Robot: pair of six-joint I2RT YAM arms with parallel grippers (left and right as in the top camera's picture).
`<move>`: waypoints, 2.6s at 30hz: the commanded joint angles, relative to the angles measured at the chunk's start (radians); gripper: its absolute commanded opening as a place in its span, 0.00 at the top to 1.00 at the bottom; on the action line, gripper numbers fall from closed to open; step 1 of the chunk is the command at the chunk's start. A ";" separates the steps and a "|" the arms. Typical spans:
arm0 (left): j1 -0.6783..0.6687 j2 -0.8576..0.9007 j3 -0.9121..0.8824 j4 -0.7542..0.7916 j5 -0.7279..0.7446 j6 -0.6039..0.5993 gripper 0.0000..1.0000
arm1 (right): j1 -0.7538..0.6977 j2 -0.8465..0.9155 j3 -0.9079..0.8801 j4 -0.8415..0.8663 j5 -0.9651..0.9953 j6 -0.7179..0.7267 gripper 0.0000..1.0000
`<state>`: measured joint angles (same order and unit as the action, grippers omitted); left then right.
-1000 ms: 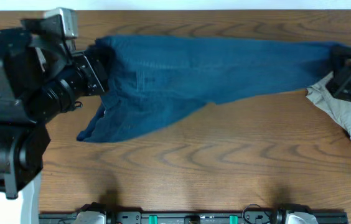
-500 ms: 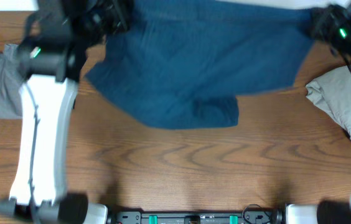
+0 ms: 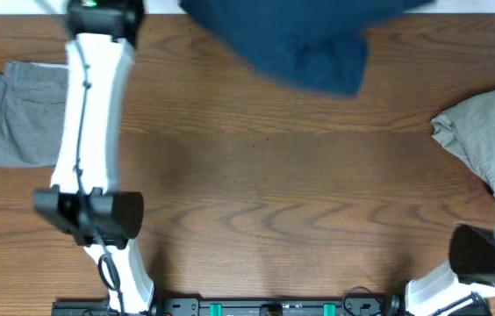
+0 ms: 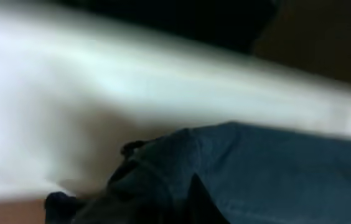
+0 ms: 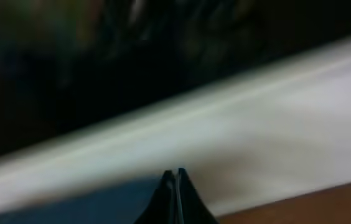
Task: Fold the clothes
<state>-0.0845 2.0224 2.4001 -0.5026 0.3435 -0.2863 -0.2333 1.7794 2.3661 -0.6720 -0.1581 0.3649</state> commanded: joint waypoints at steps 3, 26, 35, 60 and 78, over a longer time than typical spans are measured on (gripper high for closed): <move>0.062 -0.067 0.117 -0.173 -0.093 0.027 0.94 | -0.061 -0.038 0.066 -0.215 0.084 -0.077 0.99; -0.019 0.035 -0.264 -0.966 -0.109 0.095 0.94 | 0.175 0.098 -0.572 -0.408 -0.217 -0.206 0.83; -0.128 0.027 -0.264 -1.141 -0.130 0.151 0.94 | 0.368 0.178 -0.759 -0.133 -0.213 -0.132 0.40; -0.201 0.027 -0.265 -1.146 -0.311 0.079 0.94 | 0.451 0.477 -0.777 0.353 -0.085 0.137 0.42; -0.201 0.027 -0.265 -1.137 -0.311 0.079 0.94 | 0.449 0.555 -0.777 0.418 -0.101 0.212 0.99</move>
<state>-0.2859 2.0850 2.1304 -1.6100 0.0448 -0.2058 0.2142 2.3009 1.5959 -0.2424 -0.2680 0.5705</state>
